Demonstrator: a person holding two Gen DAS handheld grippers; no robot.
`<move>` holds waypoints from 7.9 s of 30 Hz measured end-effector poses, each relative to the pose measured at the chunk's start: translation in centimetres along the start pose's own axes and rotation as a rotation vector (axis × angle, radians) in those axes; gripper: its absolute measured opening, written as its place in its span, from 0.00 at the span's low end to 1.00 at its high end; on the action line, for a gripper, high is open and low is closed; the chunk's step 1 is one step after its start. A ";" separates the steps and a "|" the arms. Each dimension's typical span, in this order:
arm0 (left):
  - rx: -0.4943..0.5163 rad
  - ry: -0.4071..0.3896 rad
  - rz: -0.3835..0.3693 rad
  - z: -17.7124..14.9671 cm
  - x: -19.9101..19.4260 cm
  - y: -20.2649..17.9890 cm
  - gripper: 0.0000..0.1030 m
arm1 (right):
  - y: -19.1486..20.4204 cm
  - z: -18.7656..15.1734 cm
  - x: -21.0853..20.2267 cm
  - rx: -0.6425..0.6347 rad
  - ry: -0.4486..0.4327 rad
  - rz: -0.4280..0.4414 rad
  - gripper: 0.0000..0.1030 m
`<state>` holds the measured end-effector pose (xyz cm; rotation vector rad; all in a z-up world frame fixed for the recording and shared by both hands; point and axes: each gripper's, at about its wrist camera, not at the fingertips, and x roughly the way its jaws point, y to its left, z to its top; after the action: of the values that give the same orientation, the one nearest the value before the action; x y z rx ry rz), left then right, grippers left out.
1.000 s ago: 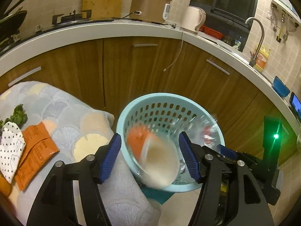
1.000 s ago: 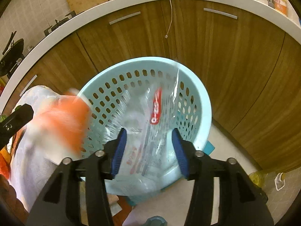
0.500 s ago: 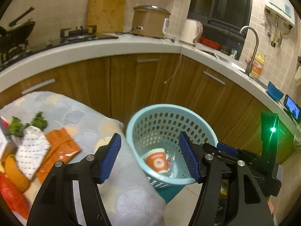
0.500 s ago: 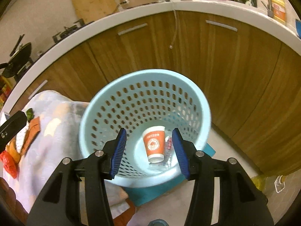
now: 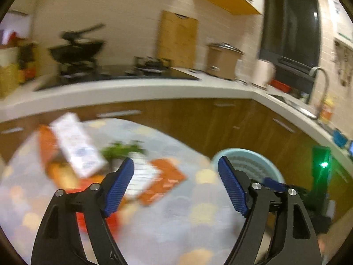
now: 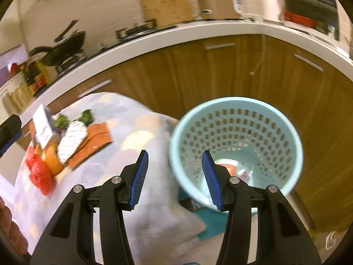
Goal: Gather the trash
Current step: 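Grasp the red plastic bag with the left tool while the right tool grasps the orange peel, then carry bag and peel over the blue basket and open both tools to drop them, then grasp the orange snack bag with the left tool while the right tool grasps the white milk carton, then lift the orange snack bag with the left tool while the right tool lifts the milk carton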
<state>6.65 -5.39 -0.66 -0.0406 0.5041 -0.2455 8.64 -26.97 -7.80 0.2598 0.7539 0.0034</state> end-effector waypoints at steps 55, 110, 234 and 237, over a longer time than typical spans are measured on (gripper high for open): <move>-0.281 0.052 0.136 -7.1 -1.8 17.6 0.56 | 23.7 -2.8 7.5 -0.434 0.075 0.171 0.72; 0.077 0.106 -0.303 0.4 8.1 -9.2 0.56 | -7.0 2.6 -1.5 -0.013 -0.115 0.060 0.16; -0.248 -0.051 0.094 1.8 2.5 20.8 0.01 | 24.7 3.8 5.6 -0.423 -0.005 0.389 0.49; -0.226 -0.070 0.077 2.4 1.2 19.2 0.01 | 23.6 4.1 4.6 -0.406 0.013 0.394 0.49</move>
<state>13.09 12.88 -1.00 -0.2483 0.4610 -0.1101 16.90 -4.67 -2.50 0.0173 0.6885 0.5263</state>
